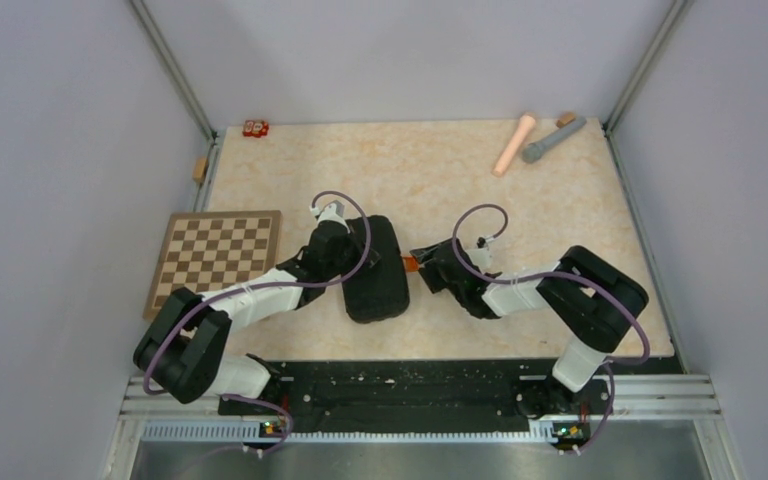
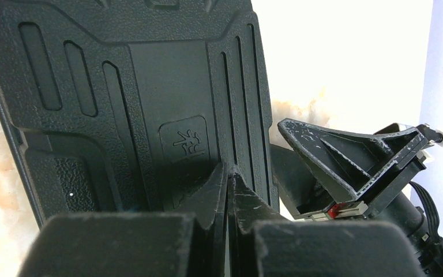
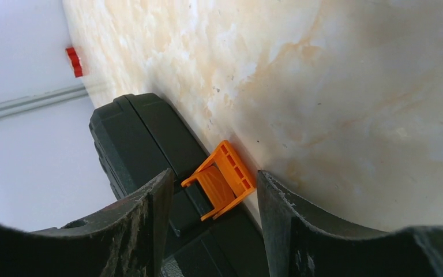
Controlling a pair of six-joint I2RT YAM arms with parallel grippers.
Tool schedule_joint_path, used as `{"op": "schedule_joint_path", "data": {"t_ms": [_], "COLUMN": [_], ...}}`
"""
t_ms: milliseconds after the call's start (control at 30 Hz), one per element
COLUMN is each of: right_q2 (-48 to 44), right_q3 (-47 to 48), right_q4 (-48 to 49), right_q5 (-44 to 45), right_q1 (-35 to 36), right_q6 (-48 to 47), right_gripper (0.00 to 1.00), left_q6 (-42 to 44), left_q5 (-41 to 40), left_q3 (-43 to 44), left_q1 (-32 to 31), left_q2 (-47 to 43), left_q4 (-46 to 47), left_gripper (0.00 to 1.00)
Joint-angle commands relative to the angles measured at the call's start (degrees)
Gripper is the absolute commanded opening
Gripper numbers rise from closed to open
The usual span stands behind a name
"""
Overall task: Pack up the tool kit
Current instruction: Close the toolbox at the center of the board.
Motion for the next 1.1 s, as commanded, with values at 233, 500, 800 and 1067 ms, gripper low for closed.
{"op": "schedule_joint_path", "data": {"t_ms": [233, 500, 800, 1067], "right_q2": [-6.96, -1.71, 0.98, 6.92], "right_q3": [2.94, 0.13, 1.6, 0.23], "right_q4": [-19.35, -4.39, -2.09, 10.57], "right_q5": [-1.82, -2.54, -1.01, -1.33], "right_q1": [1.83, 1.86, 2.5, 2.51], "right_q6": [1.86, 6.86, 9.92, 12.22], "right_gripper": [0.61, 0.61, 0.62, 0.62], "left_q6": [2.44, 2.43, 2.31, 2.37], "left_q5": [0.4, 0.65, 0.61, 0.58], "left_q3": [-3.16, -3.01, -3.35, -3.32], "left_q1": [-0.61, -0.59, -0.63, -0.58], "left_q2": [3.23, 3.12, 2.95, 2.6], "left_q4": [-17.92, -18.06, -18.3, -18.9], "left_gripper": [0.02, 0.02, 0.02, 0.02]}}
